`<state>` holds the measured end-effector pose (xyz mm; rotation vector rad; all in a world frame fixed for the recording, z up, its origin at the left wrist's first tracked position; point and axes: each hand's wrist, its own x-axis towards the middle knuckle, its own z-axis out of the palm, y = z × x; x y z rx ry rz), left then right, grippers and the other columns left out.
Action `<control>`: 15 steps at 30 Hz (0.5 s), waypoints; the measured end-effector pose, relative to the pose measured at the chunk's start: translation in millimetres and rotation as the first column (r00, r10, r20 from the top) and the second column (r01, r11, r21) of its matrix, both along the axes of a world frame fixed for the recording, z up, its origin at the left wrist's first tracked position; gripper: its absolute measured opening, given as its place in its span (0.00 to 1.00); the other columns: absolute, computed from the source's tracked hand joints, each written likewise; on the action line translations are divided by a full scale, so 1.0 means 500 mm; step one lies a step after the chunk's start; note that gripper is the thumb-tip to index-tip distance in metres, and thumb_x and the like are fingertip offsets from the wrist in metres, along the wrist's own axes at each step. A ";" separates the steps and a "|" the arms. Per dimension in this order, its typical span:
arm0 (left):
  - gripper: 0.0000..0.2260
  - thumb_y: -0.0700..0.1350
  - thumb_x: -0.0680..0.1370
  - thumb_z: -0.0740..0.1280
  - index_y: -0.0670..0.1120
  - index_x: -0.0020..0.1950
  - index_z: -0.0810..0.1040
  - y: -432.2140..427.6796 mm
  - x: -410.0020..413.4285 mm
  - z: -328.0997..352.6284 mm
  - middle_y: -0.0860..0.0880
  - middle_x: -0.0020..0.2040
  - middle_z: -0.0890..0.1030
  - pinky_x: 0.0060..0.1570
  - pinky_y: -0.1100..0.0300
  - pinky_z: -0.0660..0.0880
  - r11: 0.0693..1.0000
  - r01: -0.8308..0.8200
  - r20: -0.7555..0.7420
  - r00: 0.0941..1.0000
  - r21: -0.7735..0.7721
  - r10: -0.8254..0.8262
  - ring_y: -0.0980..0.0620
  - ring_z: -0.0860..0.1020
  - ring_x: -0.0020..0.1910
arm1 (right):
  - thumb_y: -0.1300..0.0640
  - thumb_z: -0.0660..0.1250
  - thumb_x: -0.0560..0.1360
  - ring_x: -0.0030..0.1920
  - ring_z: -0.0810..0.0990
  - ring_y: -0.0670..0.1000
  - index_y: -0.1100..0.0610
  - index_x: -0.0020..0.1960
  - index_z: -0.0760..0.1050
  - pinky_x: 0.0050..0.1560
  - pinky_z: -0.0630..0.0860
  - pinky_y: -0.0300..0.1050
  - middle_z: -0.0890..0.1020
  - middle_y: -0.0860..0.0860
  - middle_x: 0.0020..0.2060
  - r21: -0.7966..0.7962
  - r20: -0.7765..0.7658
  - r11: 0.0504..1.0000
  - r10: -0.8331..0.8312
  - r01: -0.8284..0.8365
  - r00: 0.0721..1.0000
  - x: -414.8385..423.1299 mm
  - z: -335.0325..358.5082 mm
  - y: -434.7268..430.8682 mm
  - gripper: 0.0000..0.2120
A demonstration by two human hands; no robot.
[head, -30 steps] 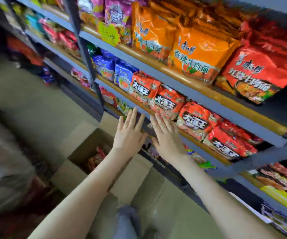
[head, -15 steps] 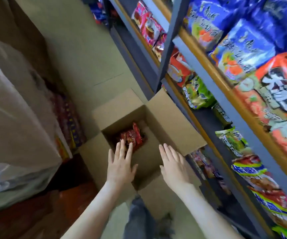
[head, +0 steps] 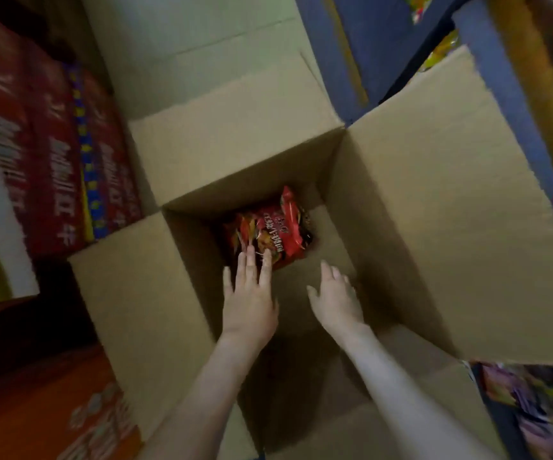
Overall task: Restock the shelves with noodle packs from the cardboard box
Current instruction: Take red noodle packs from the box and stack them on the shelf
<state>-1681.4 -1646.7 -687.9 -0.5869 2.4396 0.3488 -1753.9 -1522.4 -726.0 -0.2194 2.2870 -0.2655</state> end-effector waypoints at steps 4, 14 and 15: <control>0.36 0.51 0.81 0.57 0.48 0.77 0.32 -0.013 -0.022 -0.128 0.42 0.77 0.34 0.73 0.46 0.36 1.000 -0.016 0.020 1.000 -0.013 0.016 0.45 0.34 0.75 | 0.46 0.66 0.76 0.76 0.53 0.56 0.54 0.78 0.44 0.73 0.58 0.55 0.54 0.54 0.76 -0.137 -0.038 0.988 -0.083 0.077 0.996 -0.064 -0.172 -0.073 0.42; 0.41 0.43 0.79 0.61 0.44 0.75 0.29 -0.009 -0.053 -0.210 0.40 0.75 0.31 0.72 0.47 0.36 0.989 0.085 0.039 0.996 -0.117 -0.081 0.43 0.34 0.75 | 0.56 0.64 0.78 0.60 0.76 0.59 0.61 0.67 0.63 0.59 0.73 0.52 0.76 0.59 0.61 -0.011 -0.338 0.999 -0.045 0.044 0.940 -0.136 -0.333 -0.164 0.21; 0.40 0.42 0.80 0.60 0.44 0.75 0.29 -0.007 -0.056 -0.193 0.40 0.76 0.32 0.72 0.47 0.36 0.986 0.106 0.008 0.994 -0.132 -0.106 0.42 0.35 0.75 | 0.56 0.64 0.77 0.60 0.76 0.58 0.61 0.67 0.64 0.59 0.73 0.52 0.76 0.59 0.61 -0.029 -0.357 0.999 -0.027 0.017 0.934 -0.131 -0.309 -0.148 0.21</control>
